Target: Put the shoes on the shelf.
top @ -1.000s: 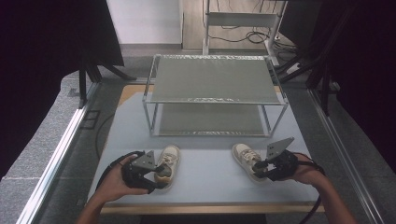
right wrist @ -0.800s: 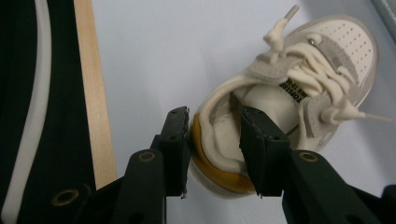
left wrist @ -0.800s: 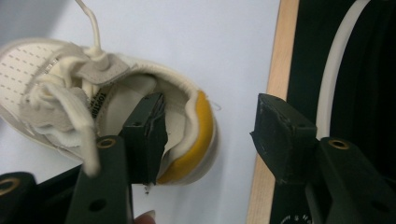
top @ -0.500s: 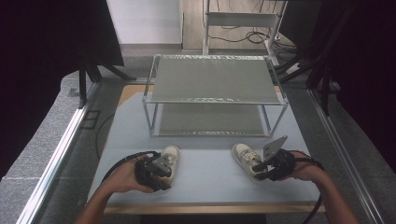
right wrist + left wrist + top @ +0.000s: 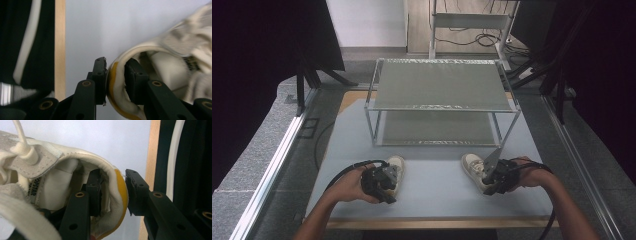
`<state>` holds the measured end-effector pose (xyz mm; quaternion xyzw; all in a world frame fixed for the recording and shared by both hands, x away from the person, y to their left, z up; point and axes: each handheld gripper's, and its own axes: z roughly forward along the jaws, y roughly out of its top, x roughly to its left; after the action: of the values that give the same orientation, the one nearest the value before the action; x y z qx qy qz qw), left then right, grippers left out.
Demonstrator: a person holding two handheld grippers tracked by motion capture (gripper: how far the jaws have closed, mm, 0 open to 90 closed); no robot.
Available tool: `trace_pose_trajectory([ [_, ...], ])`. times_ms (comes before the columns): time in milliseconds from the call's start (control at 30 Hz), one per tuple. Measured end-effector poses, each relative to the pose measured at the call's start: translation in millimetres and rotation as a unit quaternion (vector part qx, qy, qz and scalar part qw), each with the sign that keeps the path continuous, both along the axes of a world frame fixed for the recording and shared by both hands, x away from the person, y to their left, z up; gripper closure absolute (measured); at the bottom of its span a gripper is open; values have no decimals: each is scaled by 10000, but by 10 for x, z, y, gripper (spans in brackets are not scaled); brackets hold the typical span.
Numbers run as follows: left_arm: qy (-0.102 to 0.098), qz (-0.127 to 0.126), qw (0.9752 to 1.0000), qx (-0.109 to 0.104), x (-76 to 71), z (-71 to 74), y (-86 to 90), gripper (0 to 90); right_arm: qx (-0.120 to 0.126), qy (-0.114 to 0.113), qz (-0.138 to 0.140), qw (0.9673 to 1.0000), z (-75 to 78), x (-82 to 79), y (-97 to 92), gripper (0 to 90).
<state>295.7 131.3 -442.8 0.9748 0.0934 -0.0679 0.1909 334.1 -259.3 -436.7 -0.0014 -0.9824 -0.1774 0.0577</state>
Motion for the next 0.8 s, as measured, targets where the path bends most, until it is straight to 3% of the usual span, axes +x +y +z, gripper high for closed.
trace_pose_trajectory([
  [100,-8,-23,10000,-23,-1,-1,7,673,-65,-4,72,10000,-2,8,11,737],
  [233,-15,-73,9999,-123,0,17,34,710,46,-18,66,10000,-4,2,-24,748],
  [467,-329,-190,9991,-202,-38,47,33,728,214,-382,74,9990,6,-88,-44,755],
  [600,-556,-305,9967,-498,-88,193,16,729,536,-567,132,9969,71,-154,-41,756],
  [800,-729,-401,9947,-608,-19,345,-71,729,708,-815,140,9941,213,-173,46,756],
])
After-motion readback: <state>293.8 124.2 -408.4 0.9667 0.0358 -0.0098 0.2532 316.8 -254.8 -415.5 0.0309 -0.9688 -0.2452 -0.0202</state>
